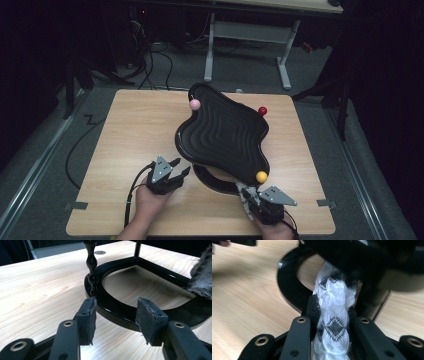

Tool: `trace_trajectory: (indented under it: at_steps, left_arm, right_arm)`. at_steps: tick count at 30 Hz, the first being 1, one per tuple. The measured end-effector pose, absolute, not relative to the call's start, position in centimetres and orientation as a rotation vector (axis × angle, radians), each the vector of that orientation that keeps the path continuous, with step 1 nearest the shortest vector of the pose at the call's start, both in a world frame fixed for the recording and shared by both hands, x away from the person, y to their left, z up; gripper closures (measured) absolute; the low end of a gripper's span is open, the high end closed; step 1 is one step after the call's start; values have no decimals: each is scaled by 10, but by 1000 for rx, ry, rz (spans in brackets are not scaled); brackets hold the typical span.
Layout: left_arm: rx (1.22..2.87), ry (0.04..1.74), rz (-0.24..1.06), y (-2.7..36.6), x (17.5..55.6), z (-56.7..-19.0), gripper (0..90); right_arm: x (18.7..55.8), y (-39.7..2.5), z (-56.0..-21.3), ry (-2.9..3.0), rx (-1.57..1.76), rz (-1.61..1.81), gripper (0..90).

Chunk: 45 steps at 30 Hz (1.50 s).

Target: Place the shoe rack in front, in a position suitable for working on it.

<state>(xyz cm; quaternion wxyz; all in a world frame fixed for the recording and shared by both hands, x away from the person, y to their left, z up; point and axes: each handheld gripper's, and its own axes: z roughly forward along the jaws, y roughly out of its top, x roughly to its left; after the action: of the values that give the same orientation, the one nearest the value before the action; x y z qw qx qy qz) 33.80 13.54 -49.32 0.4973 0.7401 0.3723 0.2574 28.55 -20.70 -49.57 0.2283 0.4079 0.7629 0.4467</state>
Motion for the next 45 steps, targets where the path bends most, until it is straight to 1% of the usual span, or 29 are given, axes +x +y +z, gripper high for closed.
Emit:
trace_trajectory:
  at_steps: [2, 7, 9, 13, 15, 17, 18, 20, 22, 26, 28, 29, 30, 31, 32, 33, 36, 39, 43, 45]
  left_arm:
    - [1787, 909, 594, 131, 339, -492, 490]
    - [1836, 875, 612, 115, 341, -492, 490]
    - [1810, 884, 604, 114, 345, -490, 493]
    - [1821, 879, 596, 105, 356, -485, 475]
    - [1828, 863, 594, 97, 360, -482, 465]
    - [1827, 839, 622, 89, 364, -481, 460]
    - [1837, 856, 620, 85, 368, -481, 459]
    - [1835, 886, 572, 77, 377, -481, 442]
    - [1831, 873, 575, 69, 383, -481, 439]
    - [1863, 882, 603, 59, 396, -479, 452]
    - [1849, 906, 587, 57, 402, -478, 454]
    - [1847, 905, 579, 55, 404, -477, 463]
    - [1845, 892, 573, 53, 405, -478, 517]
    - [1853, 877, 572, 52, 404, -478, 595]
    - [1862, 867, 585, 51, 403, -478, 692]
    - [1874, 868, 603, 50, 402, -477, 740]
    - [1881, 867, 605, 55, 397, -477, 743]
    - [1884, 864, 620, 69, 389, -477, 743]
    - [1880, 881, 658, 105, 368, -478, 743]
    - [1875, 917, 632, 124, 358, -478, 738]
  right_arm:
    - [284, -213, -496, 2086, 1152, 1203, 761]
    - [283, -244, -493, 2007, 1234, 1168, 757]
    - [288, -262, -491, 1963, 1277, 1150, 756]
    - [301, -293, -486, 1863, 1375, 1149, 758]
    - [302, -300, -487, 1864, 1396, 1152, 761]
    - [299, -302, -489, 1885, 1376, 1141, 762]
    - [295, -303, -489, 1903, 1357, 1139, 763]
    - [289, -306, -490, 1916, 1350, 1126, 763]
    - [285, -313, -490, 1911, 1371, 1101, 762]
    - [281, -340, -490, 1843, 1453, 1090, 761]
    - [279, -348, -490, 1818, 1479, 1088, 761]
    - [278, -350, -490, 1808, 1488, 1091, 762]
    - [277, -353, -489, 1795, 1498, 1094, 761]
    - [276, -354, -488, 1787, 1499, 1093, 761]
    - [276, -354, -488, 1782, 1500, 1095, 761]
    - [276, -355, -488, 1778, 1504, 1097, 761]
    - [277, -353, -487, 1787, 1494, 1109, 759]
    - [280, -346, -485, 1811, 1464, 1128, 758]
    - [284, -325, -480, 1874, 1380, 1166, 758]
    - [287, -311, -478, 1911, 1333, 1183, 757]
